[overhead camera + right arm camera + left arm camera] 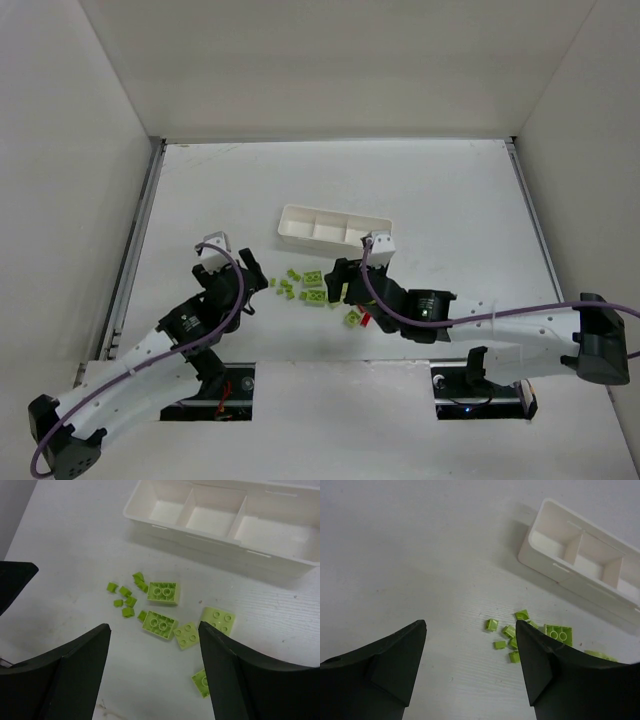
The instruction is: Sort the legos into containers by color
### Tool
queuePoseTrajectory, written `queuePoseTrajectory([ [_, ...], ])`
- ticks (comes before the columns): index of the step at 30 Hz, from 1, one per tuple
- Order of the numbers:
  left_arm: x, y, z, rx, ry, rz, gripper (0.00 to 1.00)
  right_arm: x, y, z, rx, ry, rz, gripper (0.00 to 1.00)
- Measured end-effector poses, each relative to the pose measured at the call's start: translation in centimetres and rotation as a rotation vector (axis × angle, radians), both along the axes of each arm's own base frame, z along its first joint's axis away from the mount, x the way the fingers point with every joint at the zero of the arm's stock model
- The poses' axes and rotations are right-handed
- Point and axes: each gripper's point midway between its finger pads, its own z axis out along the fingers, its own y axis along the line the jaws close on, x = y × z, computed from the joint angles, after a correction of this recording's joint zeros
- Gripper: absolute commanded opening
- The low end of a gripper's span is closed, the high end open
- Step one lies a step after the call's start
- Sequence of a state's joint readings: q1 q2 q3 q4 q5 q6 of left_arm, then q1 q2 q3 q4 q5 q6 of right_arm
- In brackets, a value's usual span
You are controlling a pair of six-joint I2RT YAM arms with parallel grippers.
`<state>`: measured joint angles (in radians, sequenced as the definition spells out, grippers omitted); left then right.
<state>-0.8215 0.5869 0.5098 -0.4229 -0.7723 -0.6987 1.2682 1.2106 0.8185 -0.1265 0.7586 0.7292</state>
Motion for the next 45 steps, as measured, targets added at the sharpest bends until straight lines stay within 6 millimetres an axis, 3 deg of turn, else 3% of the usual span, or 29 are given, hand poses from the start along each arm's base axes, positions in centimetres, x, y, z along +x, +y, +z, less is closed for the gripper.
queuePoseTrajectory([
  [2, 0.1, -0.4, 0.0, -0.009, 0.002, -0.014, 0.71, -0.2, 0.1, -0.1, -0.009, -0.002, 0.012, 0.61],
  [3, 0.2, -0.7, 0.0, -0.023, -0.003, -0.027, 0.71, -0.4, 0.4, -0.3, -0.015, 0.000, 0.023, 0.45],
  [4, 0.2, -0.8, 0.0, -0.029, -0.006, -0.032, 0.70, -0.6, 0.5, -0.6, -0.034, -0.001, 0.038, 0.36],
  [7, 0.2, -0.9, 0.1, -0.038, -0.020, -0.042, 0.65, -0.6, 1.4, -2.0, -0.082, 0.009, 0.068, 0.18],
  [10, 0.4, -0.4, 0.7, -0.042, -0.043, -0.024, 0.38, -0.6, 2.5, -3.2, -0.126, 0.022, 0.094, 0.09],
  [12, 0.6, 0.1, 1.2, -0.051, -0.066, -0.005, 0.15, -0.6, 3.6, -3.6, -0.143, 0.027, 0.121, 0.09],
  [15, 0.9, 0.9, 1.7, -0.058, -0.094, 0.025, 0.14, -0.4, 5.7, -3.7, -0.155, 0.028, 0.166, 0.12],
  [18, 1.1, 1.8, 1.8, -0.059, -0.109, 0.068, 0.24, -0.2, 8.6, -4.1, -0.160, 0.025, 0.214, 0.17],
  [20, 1.2, 2.5, 1.1, -0.053, -0.103, 0.097, 0.31, -0.1, 10.5, -5.2, -0.177, 0.032, 0.254, 0.26],
  [25, 1.3, 3.6, -0.2, -0.052, -0.079, 0.141, 0.45, 0.4, 13.6, -9.1, -0.247, 0.067, 0.331, 0.46],
  [29, 1.3, 3.7, -0.8, -0.074, -0.067, 0.144, 0.46, 1.8, 14.6, -11.5, -0.286, 0.090, 0.353, 0.49],
  [36, 1.5, 3.5, -1.1, -0.113, -0.054, 0.139, 0.46, 4.8, 15.2, -12.3, -0.311, 0.085, 0.347, 0.52],
  [45, 1.7, 2.5, -2.3, -0.145, -0.048, 0.109, 0.46, 5.5, 15.0, -13.5, -0.345, 0.089, 0.353, 0.49],
])
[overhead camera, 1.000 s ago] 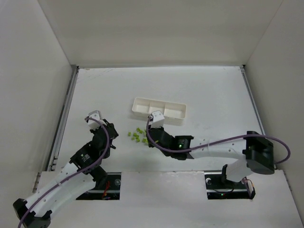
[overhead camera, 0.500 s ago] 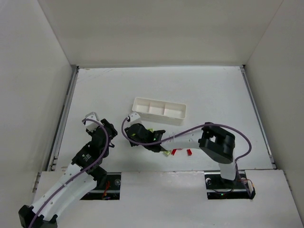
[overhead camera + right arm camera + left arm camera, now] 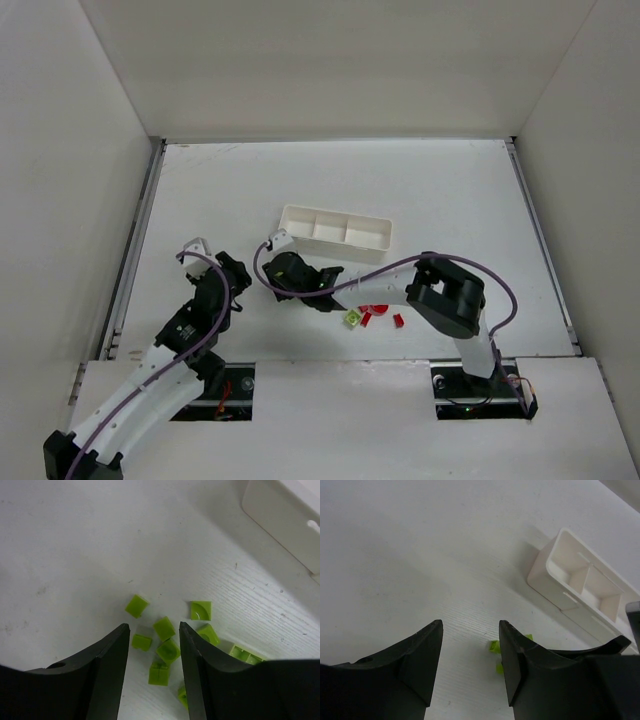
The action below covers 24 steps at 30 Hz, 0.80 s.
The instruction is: Sort the legos into containers by color
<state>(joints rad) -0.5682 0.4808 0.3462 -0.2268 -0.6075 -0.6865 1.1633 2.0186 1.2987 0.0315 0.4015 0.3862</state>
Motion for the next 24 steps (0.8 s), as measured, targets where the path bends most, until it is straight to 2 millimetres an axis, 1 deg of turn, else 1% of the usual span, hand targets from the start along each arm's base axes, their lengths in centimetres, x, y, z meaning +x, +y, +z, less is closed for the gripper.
queuePoseTrajectory([
  [2, 0.1, -0.2, -0.1, -0.007, -0.004, -0.003, 0.46, -0.1, 0.0, -0.5, -0.010, 0.005, 0.006, 0.46],
  [7, 0.4, -0.5, -0.1, -0.011, -0.008, -0.008, 0.46, 0.0, -0.1, -1.0, -0.018, 0.012, 0.010, 0.40],
  [11, 0.5, -0.7, 0.0, -0.014, -0.013, -0.012, 0.46, 0.0, -0.1, -1.1, -0.022, 0.012, 0.013, 0.39],
  [12, 0.5, -0.7, 0.0, -0.015, -0.014, -0.012, 0.46, 0.1, -0.2, -1.2, -0.026, 0.012, 0.013, 0.37],
  [13, 0.5, -0.7, 0.0, -0.015, -0.014, -0.012, 0.46, 0.2, -0.3, -1.6, -0.036, 0.013, 0.012, 0.26],
  [14, 0.5, -0.7, 0.0, -0.015, -0.014, -0.012, 0.46, 0.2, -0.4, -1.9, -0.046, 0.012, 0.014, 0.24],
  [16, 0.5, -0.7, 0.0, -0.015, -0.014, -0.012, 0.46, 0.4, -0.4, -2.2, -0.049, 0.009, 0.011, 0.22],
  [17, 0.5, -0.7, 0.0, -0.015, -0.013, -0.012, 0.46, 0.4, -0.4, -2.2, -0.049, 0.009, 0.010, 0.18],
  [24, 0.3, -0.9, -0.4, -0.005, 0.004, -0.023, 0.45, 0.4, -0.5, -1.8, -0.023, -0.003, 0.009, 0.17],
])
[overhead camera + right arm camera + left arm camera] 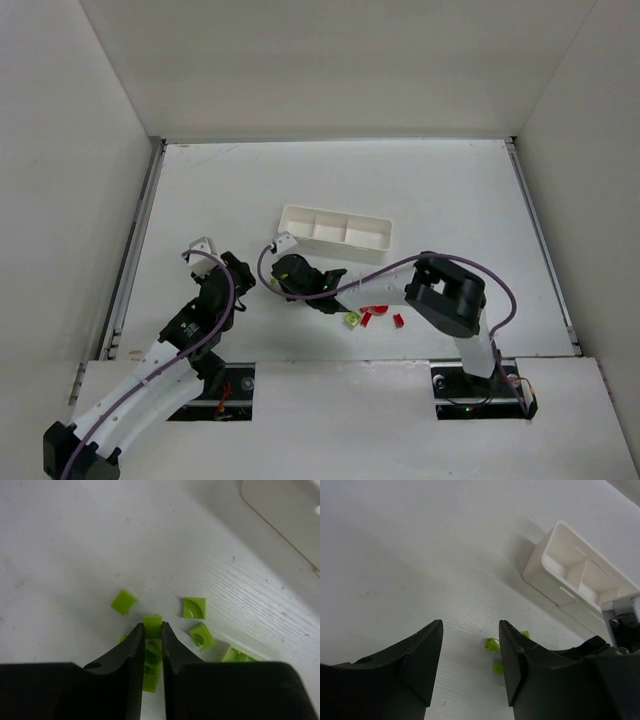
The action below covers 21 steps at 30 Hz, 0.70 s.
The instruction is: Sort the legos into containers by color
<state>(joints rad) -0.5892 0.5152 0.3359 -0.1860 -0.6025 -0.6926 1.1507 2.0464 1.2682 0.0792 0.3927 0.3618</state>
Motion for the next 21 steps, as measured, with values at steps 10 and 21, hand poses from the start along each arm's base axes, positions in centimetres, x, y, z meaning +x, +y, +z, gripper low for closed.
queuePoseTrajectory([
  [10, -1.4, -3.3, -3.4, 0.109, 0.143, -0.148, 0.42, 3.7, -7.4, 11.8, 0.261, -0.129, -0.156, 0.16],
  [21, -2.0, -5.6, -6.1, 0.236, 0.271, -0.230, 0.41, 9.4, -21.3, 10.0, 0.181, -0.142, -0.510, 0.18],
])
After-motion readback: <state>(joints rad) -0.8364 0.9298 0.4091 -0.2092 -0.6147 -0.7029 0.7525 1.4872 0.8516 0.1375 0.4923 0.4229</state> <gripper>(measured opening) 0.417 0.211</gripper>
